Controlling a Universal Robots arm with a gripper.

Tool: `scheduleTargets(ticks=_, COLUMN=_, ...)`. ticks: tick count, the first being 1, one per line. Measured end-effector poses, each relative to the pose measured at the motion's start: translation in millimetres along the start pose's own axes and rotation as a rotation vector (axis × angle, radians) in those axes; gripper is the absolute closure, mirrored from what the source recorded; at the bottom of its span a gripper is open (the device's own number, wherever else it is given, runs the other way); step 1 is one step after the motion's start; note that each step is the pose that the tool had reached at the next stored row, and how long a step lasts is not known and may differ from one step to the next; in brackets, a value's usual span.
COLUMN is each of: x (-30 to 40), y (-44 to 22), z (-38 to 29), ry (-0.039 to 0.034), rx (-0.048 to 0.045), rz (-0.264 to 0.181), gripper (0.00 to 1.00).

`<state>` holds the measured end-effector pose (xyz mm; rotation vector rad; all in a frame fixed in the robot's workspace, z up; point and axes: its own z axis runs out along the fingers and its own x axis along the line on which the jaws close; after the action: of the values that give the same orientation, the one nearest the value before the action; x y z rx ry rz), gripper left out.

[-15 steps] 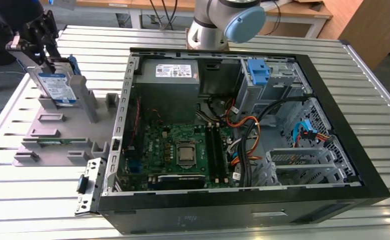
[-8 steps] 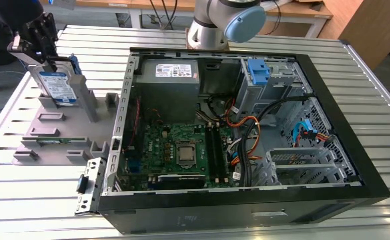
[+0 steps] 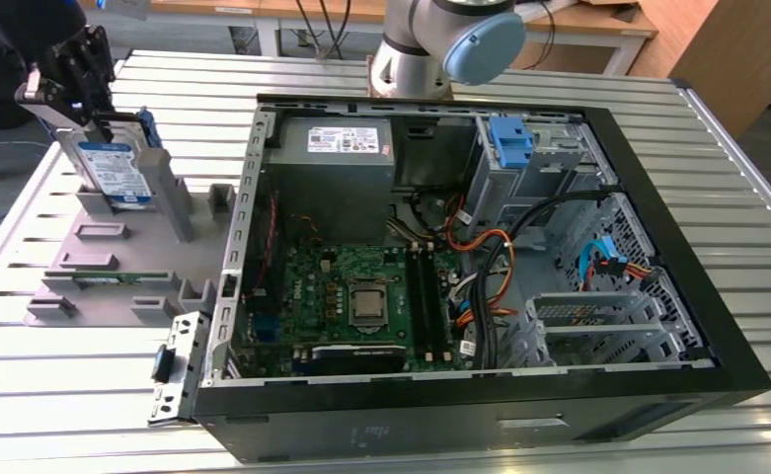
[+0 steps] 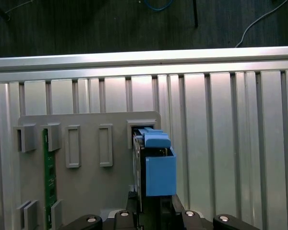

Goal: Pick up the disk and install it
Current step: 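Pick up the disk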

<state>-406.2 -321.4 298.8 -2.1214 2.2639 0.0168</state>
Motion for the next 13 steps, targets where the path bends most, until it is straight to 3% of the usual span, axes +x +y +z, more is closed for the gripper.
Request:
scheduleTargets(ticks=5, x=0.0, y=0.0, z=0.1, ry=0.0002, rx=0.0002, rz=0.000, gripper=0.64)
scheduleTargets(ticks=6, x=0.0, y=0.0, z=0.0, ry=0.0002, rx=0.0001, rz=0.000, gripper=0.57)
scheduleTargets(ticks=7, x=0.6, y=0.0, z=-0.1, ry=0.0003, rx=-0.0001, rz=0.000, gripper=0.57)
scheduleTargets(ticks=13, x=13.5, y=-0.7, z=-0.3, ry=0.0048, rx=0.0004, rz=0.000, gripper=0.57)
